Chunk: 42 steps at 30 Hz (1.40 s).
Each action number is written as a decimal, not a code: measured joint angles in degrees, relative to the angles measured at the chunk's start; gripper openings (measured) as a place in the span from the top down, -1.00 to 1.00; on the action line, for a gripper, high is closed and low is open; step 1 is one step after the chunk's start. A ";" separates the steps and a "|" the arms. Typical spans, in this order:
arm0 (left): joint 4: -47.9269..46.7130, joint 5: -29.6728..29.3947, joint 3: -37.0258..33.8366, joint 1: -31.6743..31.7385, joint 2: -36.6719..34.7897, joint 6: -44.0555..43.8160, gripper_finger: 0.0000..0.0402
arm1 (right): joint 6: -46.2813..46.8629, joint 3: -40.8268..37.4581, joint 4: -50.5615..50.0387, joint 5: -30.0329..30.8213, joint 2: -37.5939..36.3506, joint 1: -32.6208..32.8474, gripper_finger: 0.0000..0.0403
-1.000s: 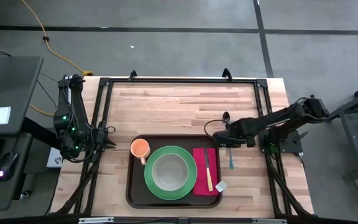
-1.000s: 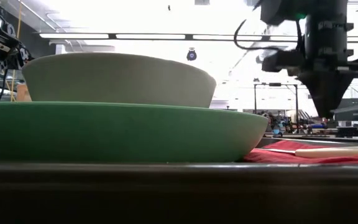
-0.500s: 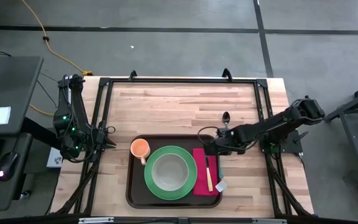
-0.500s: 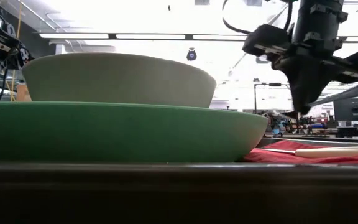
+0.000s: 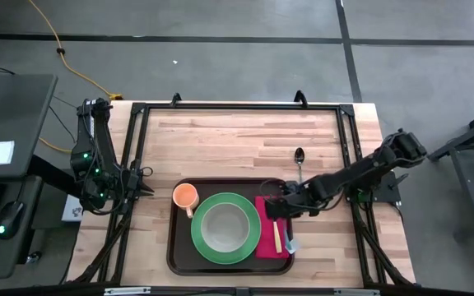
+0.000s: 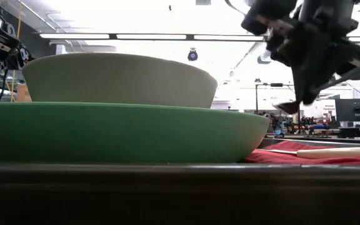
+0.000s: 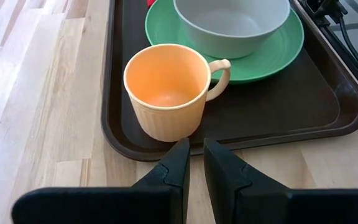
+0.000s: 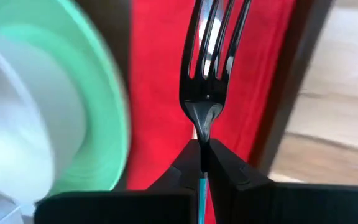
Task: Set up tray
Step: Put the blue fork on the red napkin to the left side of the yellow knife
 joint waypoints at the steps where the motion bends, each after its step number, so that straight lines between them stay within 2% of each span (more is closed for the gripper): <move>1: -0.02 -0.04 0.00 0.00 0.00 0.12 0.61 | -0.02 0.77 -0.02 0.06 0.40 0.26 0.99; 8: 0.12 -0.11 0.00 -0.02 -0.02 1.09 0.61 | -0.92 9.50 -4.53 1.09 5.54 0.93 1.00; 16: 0.11 0.08 0.00 0.00 -0.02 1.09 0.61 | -1.70 21.37 -17.19 0.52 13.16 1.16 1.00; 21: 0.09 0.12 0.00 0.00 -0.02 1.09 0.61 | -1.71 26.69 -19.26 0.57 17.98 1.19 1.00; 29: 0.07 0.16 0.00 -0.01 -0.01 1.09 0.61 | -1.71 28.62 -19.76 0.55 23.41 0.71 1.00; 42: 0.07 0.20 0.00 0.00 0.00 2.58 0.61 | -2.14 28.08 -23.05 2.10 24.08 -2.02 1.00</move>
